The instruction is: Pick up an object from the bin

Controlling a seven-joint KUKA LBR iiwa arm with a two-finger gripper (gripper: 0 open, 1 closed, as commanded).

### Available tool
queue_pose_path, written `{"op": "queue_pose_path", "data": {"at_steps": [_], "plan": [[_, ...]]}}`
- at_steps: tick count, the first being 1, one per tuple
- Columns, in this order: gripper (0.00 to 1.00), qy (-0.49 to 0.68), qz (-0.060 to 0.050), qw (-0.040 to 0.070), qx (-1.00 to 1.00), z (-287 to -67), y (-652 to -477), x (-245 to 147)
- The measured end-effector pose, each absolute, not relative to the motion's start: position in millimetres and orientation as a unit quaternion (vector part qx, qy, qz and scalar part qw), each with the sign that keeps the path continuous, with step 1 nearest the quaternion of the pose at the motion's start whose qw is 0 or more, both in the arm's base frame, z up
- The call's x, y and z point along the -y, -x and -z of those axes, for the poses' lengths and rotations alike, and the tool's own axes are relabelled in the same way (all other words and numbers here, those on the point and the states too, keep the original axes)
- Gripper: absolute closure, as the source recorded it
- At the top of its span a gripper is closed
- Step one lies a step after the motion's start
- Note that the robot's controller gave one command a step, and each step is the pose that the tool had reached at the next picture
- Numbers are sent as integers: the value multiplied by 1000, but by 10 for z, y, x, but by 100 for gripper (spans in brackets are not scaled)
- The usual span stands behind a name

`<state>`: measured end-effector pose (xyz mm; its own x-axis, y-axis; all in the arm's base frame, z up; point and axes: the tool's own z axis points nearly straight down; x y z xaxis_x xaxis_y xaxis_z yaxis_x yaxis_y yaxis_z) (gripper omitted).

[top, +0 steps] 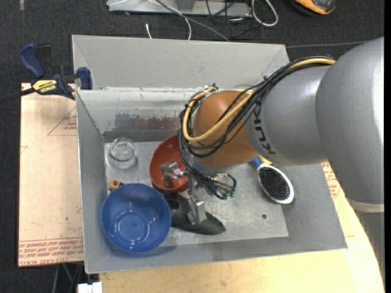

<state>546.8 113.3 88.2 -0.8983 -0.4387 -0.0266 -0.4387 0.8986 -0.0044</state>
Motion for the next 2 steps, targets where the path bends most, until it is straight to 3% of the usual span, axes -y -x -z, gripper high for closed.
{"op": "queue_pose_path", "data": {"at_steps": [1,2], "plan": [[0,147,-1,11,-989,-1017,-5293,-752],[0,214,2,15,-977,-750,-5387,-1312]]}}
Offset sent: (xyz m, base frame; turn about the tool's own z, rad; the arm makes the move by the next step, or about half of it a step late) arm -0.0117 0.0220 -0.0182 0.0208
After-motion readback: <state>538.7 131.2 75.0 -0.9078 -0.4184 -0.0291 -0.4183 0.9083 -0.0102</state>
